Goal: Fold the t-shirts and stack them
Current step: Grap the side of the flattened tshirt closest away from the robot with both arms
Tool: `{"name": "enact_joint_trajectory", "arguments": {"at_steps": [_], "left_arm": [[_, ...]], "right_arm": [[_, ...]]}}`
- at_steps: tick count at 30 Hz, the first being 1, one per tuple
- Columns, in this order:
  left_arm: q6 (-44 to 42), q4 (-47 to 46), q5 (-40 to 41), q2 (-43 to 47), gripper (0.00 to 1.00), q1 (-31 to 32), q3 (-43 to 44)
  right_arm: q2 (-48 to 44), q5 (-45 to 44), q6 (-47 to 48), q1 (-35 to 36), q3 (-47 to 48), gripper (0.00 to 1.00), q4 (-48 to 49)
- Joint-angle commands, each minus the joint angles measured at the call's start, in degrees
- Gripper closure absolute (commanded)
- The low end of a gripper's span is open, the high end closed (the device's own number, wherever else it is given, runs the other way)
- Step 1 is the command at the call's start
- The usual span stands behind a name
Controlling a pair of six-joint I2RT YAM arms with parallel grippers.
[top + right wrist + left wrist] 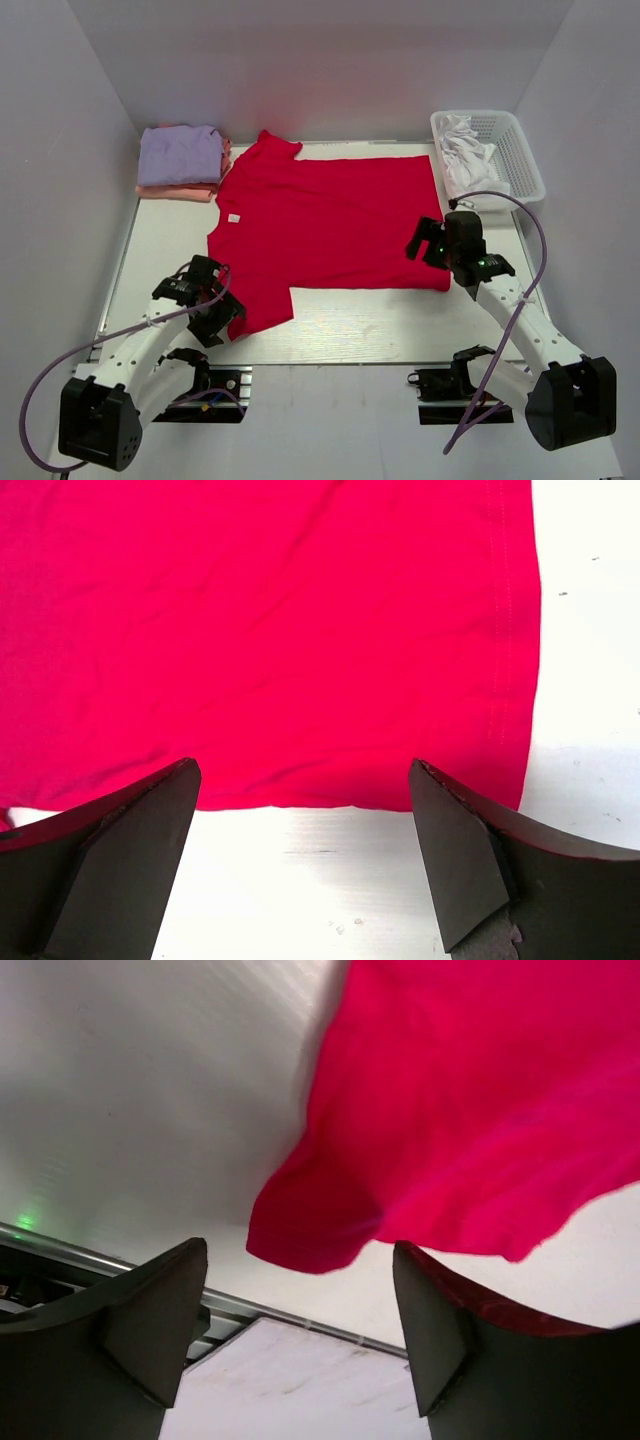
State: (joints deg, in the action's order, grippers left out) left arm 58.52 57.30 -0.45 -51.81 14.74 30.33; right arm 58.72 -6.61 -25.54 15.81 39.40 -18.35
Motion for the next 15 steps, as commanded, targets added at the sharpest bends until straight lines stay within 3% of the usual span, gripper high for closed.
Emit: {"name": "enact_joint_trajectory", "arguments": {"at_steps": [1, 6, 7, 12, 14, 15], "left_arm": [[2.38, -2.72, -0.17, -1.00, 0.18, 0.11, -1.14], [2.39, -7.45, 0.44, -3.90, 0.33, 0.11, -2.38], [2.39, -7.46, 0.45, -4.78, 0.45, 0.11, -2.99], [0.98, -9.05, 0.35, -7.25, 0.65, 0.11, -3.70], [0.98, -9.05, 0.89, -7.95, 0.97, 0.11, -3.70], [0.98, -8.44, 1.41, -7.95, 1.00, 0.11, -3.09]], "right_arm": [[-0.80, -1.56, -0.92, -0.17, 0.33, 0.10, -1.16], [-0.89, -4.36, -1.70, -0.26, 0.42, 0.10, -2.30], [-0.97, -4.72, -2.14, -0.26, 0.16, 0.10, -2.48], [-0.89, -7.71, -3.55, -0.43, 0.07, 0.10, -4.85], [-1.24, -8.24, -4.08, -0.43, -0.28, 0.10, -5.03], [-1.33, -8.68, -4.25, -0.52, -0.37, 0.10, -5.64]]}}
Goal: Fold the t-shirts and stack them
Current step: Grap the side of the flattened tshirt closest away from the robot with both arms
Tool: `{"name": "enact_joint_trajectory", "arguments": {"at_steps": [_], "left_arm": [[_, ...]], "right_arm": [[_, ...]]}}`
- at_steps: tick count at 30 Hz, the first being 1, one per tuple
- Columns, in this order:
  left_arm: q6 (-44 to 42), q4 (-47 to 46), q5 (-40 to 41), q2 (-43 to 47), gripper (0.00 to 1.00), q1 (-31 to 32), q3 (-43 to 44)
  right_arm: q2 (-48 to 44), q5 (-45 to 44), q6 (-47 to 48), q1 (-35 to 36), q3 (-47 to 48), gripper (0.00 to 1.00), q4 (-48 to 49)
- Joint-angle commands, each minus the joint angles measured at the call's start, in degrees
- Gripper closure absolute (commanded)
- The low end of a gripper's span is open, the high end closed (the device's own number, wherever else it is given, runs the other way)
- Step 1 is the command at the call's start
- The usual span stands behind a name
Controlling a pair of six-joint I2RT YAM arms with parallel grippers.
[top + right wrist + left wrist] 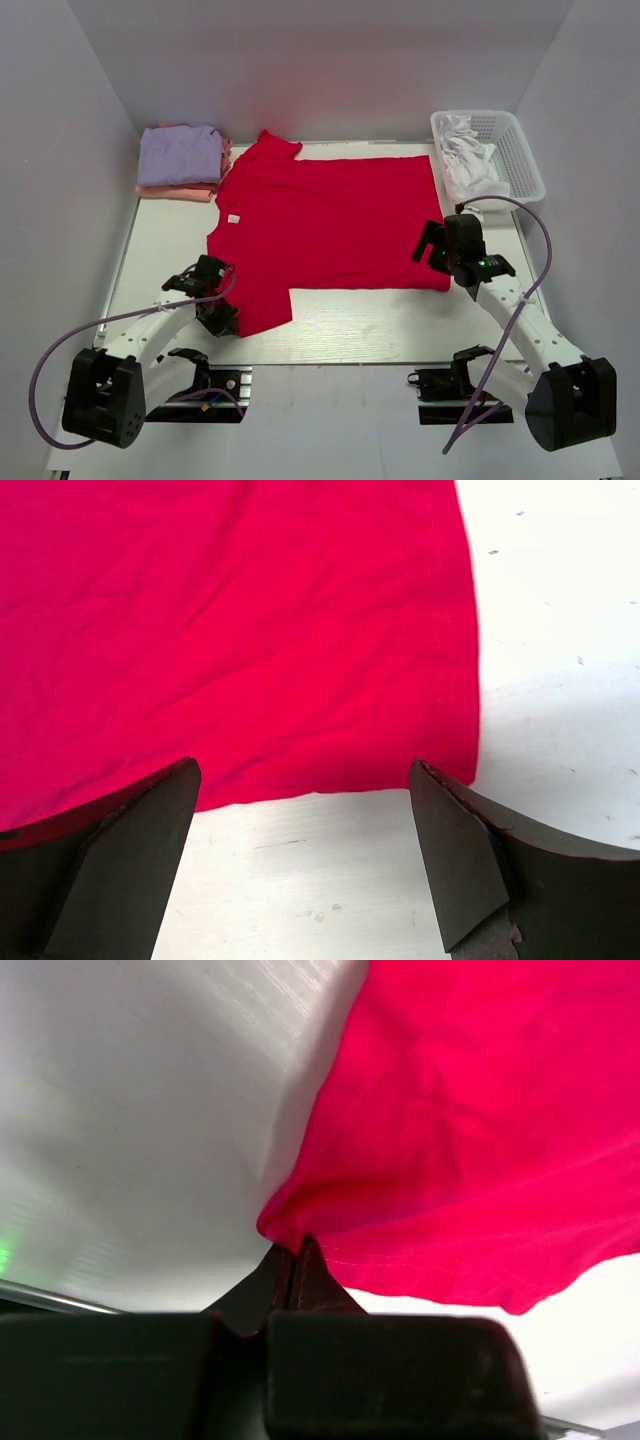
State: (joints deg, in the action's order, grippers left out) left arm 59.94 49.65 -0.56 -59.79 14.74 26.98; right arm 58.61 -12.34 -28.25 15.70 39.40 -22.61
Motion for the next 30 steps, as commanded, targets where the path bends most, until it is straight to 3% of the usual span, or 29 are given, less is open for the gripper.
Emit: {"name": "enact_joint_trajectory", "arguments": {"at_steps": [1, 9, 14, 24, 30], "left_arm": [[-0.44, -0.78, 1.52, 0.02, 1.00, 0.11, 0.87], [-2.02, 1.06, 1.52, 3.72, 1.00, 0.11, 3.77], [-3.07, 1.59, 1.52, 4.33, 1.00, 0.11, 4.92], [-4.92, 0.36, 1.52, 0.21, 1.00, 0.11, 5.45], [-5.45, 0.98, 2.75, 0.20, 1.00, 0.11, 6.68]], "right_arm": [[-1.13, -3.65, -1.72, -0.32, -0.46, 0.10, -1.64], [0.71, -8.93, -5.93, -1.55, -1.95, 0.10, -4.20], [7.38, -9.64, -10.77, -2.87, -1.34, 0.10, -7.71], [10.46, -8.76, -10.69, -5.33, -4.59, 0.10, -3.75], [13.19, -5.33, -8.76, -5.77, -6.00, 0.24, -1.39]]}}
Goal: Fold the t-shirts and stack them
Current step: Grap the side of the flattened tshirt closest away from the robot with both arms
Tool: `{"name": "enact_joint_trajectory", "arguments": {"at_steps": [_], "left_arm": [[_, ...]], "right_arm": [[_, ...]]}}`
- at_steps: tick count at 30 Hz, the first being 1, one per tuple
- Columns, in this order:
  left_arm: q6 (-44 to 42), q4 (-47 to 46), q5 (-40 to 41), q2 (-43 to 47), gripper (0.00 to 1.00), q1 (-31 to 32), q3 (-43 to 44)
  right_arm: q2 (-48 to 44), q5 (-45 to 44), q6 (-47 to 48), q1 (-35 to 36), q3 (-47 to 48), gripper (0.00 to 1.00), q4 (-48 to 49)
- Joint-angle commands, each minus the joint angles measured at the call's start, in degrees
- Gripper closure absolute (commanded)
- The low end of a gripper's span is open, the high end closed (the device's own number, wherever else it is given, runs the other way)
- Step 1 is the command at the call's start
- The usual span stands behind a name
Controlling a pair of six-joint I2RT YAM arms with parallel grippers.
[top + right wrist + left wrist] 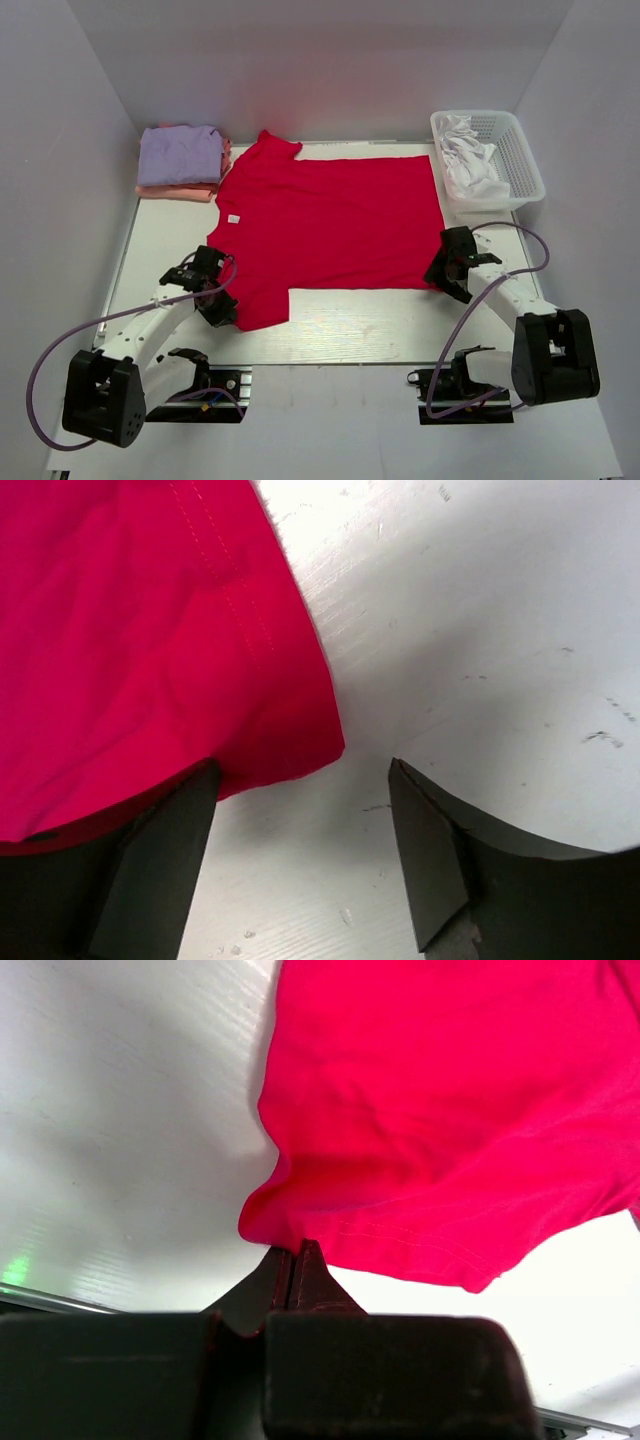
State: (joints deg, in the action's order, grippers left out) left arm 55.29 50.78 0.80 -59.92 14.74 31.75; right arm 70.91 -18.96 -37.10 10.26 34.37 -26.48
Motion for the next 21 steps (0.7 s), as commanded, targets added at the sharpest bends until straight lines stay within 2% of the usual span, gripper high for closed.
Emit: {"name": "enact_joint_trajectory", "arguments": {"at_steps": [1, 4, 5, 6, 8, 12, 13, 14, 17, 21], "left_arm": [[-0.79, -0.16, 1.40, 0.33, 1.00, 0.11, 1.91], [-1.41, -0.16, 0.87, 0.33, 1.00, 0.11, 2.52], [-1.41, 0.36, 0.87, 0.33, 1.00, 0.11, 2.53], [-1.41, 0.37, 0.26, 0.33, 1.00, 0.11, 2.53], [-1.41, 0.37, -0.45, 1.12, 1.00, 0.11, 2.53], [-1.41, 2.21, -3.52, 4.28, 1.00, 0.11, 2.53], [-1.41, 3.08, -3.52, 5.59, 1.00, 0.11, 2.53], [-1.41, 5.35, -3.52, 6.13, 1.00, 0.11, 2.53], [-0.53, 9.32, -5.36, 7.97, 1.00, 0.11, 2.53], [0.08, 10.56, -9.15, 12.10, 1.00, 0.11, 2.53]], "right_arm": [[1.15, 1.73, 0.27, -0.42, -1.58, 0.27, 3.18], [2.03, 2.52, 0.36, -0.68, -2.20, 0.41, 4.41], [2.03, 3.05, 0.45, -0.68, -2.46, 0.53, 4.85], [2.12, 3.57, 0.89, -0.68, -2.73, 0.57, 5.90], [2.04, 3.23, 0.72, -0.59, -2.90, 0.58, 5.91], [-0.24, 3.40, 0.45, -0.77, -3.26, 0.93, 5.04], [-1.29, 3.23, 0.28, -0.60, -3.52, 0.97, 4.08], [-2.26, 3.14, 0.28, -0.77, -3.87, 1.00, 3.63], [-5.86, 2.26, 0.80, -0.59, -4.93, 1.00, 0.56], [-11.58, 7.17, 0.98, 0.02, -8.07, 1.00, -2.44]]}}
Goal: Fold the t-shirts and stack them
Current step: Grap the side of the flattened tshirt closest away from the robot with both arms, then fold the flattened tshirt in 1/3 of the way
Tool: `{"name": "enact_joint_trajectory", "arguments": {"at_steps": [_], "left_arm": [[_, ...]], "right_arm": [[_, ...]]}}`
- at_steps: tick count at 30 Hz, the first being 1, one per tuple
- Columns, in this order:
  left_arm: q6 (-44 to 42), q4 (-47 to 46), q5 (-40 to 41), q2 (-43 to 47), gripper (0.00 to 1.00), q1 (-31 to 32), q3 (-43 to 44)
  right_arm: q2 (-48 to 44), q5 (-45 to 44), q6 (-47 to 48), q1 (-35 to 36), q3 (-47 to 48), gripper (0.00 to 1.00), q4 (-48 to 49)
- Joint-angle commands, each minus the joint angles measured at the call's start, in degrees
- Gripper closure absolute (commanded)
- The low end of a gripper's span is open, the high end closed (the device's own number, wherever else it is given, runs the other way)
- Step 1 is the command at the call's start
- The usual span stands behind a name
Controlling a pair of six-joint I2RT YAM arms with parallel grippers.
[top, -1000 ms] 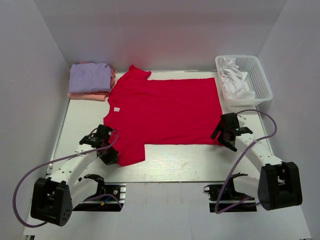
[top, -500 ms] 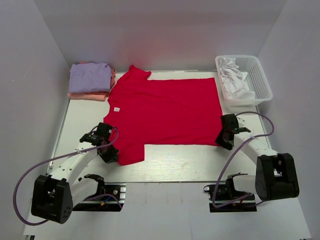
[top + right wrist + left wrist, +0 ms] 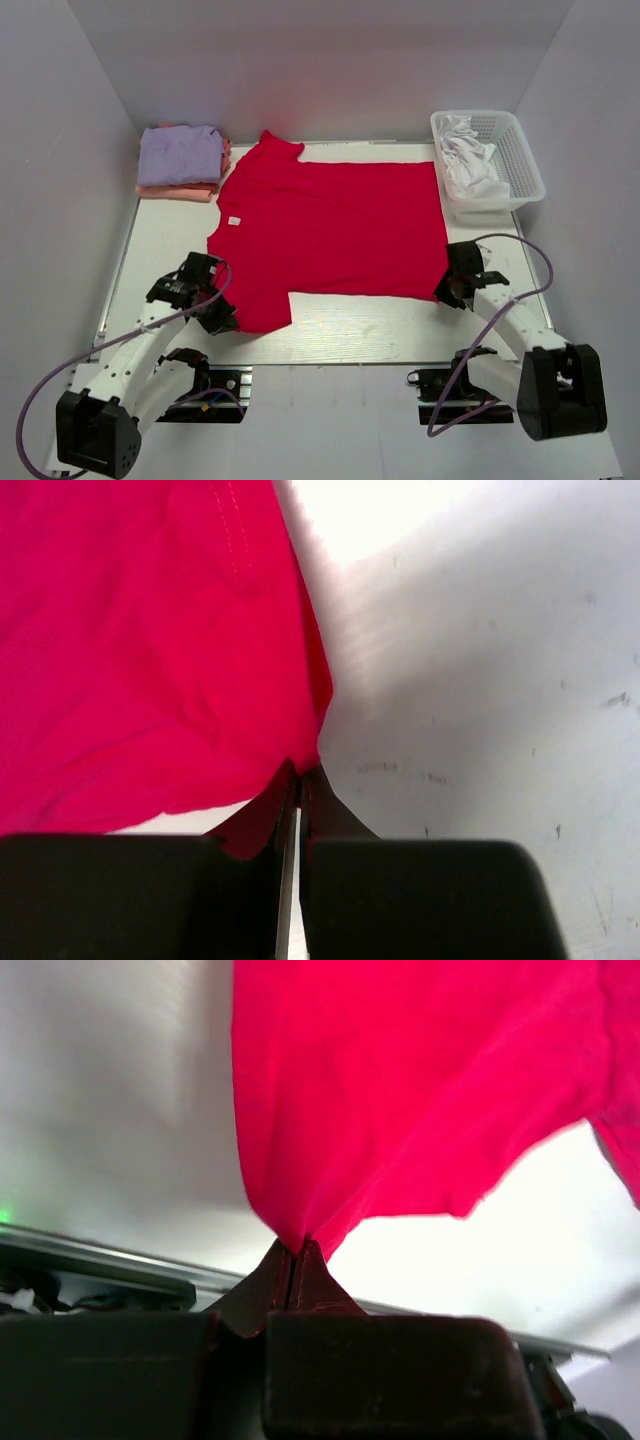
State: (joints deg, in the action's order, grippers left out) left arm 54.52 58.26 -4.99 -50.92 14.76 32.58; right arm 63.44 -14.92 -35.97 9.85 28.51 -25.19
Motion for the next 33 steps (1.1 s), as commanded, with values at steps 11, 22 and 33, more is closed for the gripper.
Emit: {"name": "enact_joint_trajectory", "arguments": {"at_steps": [11, 22, 33], "left_arm": [[-0.55, -5.77, -6.15, -1.17, 1.00, 0.09, 6.26], [-6.45, -14.59, -3.11, -23.42, 1.00, -0.97, 30.93], [-6.97, -9.74, 3.93, -45.41, 1.00, -2.63, 53.55]], "right_arm": [[-5.52, 6.04, 2.12, 0.70, 0.22, 1.00, -1.19], [9.50, 2.88, 4.59, 0.44, 17.88, 1.00, -3.63], [19.70, -0.89, 6.61, 0.35, 33.70, 1.00, -7.85]]}}
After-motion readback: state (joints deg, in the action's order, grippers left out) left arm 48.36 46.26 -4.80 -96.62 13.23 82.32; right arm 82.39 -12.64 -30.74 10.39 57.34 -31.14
